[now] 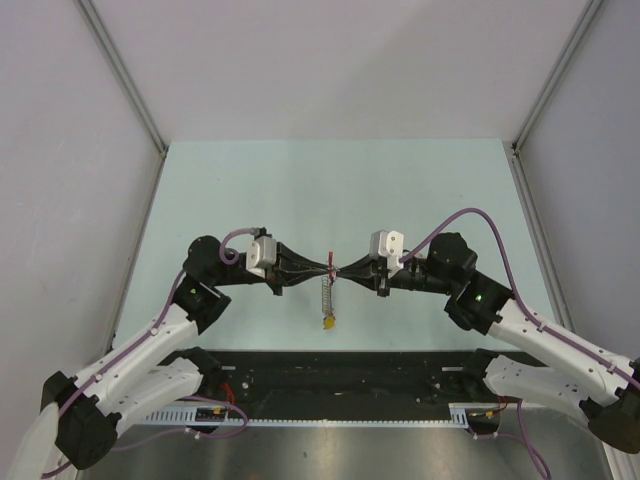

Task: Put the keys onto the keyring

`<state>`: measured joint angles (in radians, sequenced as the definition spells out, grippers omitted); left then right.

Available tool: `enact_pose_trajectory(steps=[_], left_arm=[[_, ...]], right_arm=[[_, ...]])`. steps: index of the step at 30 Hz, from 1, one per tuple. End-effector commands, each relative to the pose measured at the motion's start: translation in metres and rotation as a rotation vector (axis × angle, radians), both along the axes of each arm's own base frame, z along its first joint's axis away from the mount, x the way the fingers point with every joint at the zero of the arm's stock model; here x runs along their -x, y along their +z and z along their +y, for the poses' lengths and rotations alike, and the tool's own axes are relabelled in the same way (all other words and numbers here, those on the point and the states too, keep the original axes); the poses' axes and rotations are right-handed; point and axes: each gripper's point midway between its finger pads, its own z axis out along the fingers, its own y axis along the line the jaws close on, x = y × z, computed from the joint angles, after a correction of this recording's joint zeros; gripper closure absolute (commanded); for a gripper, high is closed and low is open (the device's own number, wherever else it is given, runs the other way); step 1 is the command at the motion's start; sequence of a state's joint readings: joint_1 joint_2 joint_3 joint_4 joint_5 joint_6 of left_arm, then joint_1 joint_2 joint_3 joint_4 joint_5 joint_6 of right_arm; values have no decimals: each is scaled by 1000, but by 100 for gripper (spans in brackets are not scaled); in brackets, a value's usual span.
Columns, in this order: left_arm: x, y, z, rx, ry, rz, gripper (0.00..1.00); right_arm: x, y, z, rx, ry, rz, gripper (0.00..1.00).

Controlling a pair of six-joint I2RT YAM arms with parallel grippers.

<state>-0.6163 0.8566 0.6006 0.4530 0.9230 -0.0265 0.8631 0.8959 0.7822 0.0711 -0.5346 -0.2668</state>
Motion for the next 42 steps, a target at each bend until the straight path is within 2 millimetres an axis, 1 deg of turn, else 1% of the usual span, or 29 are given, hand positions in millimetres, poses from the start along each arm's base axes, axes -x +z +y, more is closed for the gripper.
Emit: enact_pose_trajectory(steps=[1, 9, 17, 22, 34, 42], left_arm=[[4, 18, 1, 43, 2, -54, 100], [4, 18, 2, 43, 6, -54, 100], [0, 18, 2, 42, 28, -51, 100], [1, 17, 2, 38, 22, -48, 100], [0, 18, 2, 41, 30, -48, 100], [0, 17, 2, 39, 25, -46, 100]], right_arm=[[0, 30, -1, -53, -6, -61, 100], [-2, 30, -2, -54, -22, -58, 100], [0, 34, -5, -62, -25, -64, 100], [-3, 31, -4, -56, -32, -60, 100], [4, 31, -2, -55, 12, -66, 100], [3, 30, -2, -53, 8, -66, 100]])
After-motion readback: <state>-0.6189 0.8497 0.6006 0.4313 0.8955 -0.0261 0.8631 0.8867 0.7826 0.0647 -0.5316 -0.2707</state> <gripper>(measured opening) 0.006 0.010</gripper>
